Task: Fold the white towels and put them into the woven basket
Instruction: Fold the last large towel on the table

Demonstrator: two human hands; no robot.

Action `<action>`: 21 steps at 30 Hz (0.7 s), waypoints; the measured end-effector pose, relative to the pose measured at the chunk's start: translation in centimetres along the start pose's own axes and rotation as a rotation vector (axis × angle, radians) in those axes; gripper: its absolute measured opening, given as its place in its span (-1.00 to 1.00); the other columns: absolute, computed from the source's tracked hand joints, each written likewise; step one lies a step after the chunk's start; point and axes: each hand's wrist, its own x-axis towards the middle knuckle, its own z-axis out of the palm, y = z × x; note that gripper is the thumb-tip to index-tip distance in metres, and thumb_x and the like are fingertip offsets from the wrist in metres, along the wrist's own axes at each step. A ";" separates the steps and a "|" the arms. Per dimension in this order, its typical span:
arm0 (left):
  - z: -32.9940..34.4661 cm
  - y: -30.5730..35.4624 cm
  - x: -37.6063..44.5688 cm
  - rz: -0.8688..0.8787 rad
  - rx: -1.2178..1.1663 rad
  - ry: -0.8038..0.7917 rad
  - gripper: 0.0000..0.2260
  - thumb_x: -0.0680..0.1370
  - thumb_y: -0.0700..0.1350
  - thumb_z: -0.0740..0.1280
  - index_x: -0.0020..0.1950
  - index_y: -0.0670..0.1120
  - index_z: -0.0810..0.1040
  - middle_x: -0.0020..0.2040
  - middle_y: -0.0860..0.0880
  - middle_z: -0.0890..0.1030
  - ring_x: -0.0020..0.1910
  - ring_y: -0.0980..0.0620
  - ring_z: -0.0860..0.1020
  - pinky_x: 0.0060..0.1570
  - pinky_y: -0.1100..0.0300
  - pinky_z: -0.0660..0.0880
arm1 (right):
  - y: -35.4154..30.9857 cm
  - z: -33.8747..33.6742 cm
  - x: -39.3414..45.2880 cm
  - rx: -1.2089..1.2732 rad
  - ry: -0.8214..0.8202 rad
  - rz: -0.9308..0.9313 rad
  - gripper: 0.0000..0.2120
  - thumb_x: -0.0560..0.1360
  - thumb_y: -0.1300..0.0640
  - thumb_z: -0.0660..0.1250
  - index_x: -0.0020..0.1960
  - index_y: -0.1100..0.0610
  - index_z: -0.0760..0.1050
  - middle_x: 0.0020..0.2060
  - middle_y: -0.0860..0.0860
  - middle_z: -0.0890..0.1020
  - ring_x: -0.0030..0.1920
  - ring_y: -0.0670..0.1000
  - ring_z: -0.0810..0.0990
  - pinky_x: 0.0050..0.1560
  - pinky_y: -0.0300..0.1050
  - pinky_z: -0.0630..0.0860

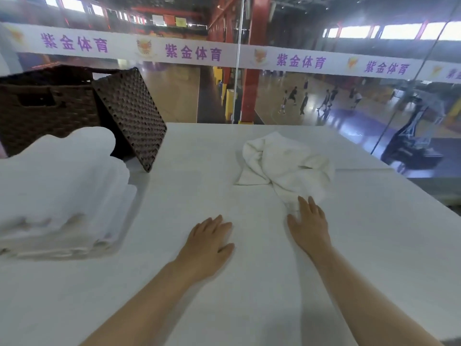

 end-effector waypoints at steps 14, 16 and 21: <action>2.0 -0.1 0.3 0.021 0.050 0.153 -0.28 0.43 0.28 -0.27 0.56 0.15 0.16 0.59 0.13 0.08 0.57 0.10 0.00 0.48 0.19 -0.20 | -0.5 0.8 1.3 0.022 0.151 -0.113 -0.77 0.62 0.13 0.14 -0.20 0.10 0.38 -0.29 0.01 0.51 -0.18 0.08 0.50 -0.18 -0.09 0.28; 2.1 -0.2 0.4 0.025 0.041 0.159 -0.28 0.43 0.29 -0.27 0.56 0.16 0.15 0.59 0.15 0.07 0.57 0.12 -0.01 0.47 0.22 -0.22 | -0.4 0.6 0.3 0.054 0.148 -0.189 -0.83 0.59 0.03 0.24 -0.12 0.10 0.46 -0.22 -0.02 0.54 -0.15 0.06 0.51 -0.18 -0.10 0.34; 2.4 -0.5 0.4 0.020 -0.040 0.169 -0.28 0.43 0.30 -0.20 0.53 0.12 0.25 0.56 0.14 0.16 0.55 0.12 0.07 0.47 0.24 -0.16 | -0.2 0.4 -4.3 0.000 0.147 -0.338 -0.86 0.54 0.03 0.28 -0.03 0.06 0.56 -0.13 -0.06 0.59 -0.10 0.06 0.55 -0.19 -0.07 0.47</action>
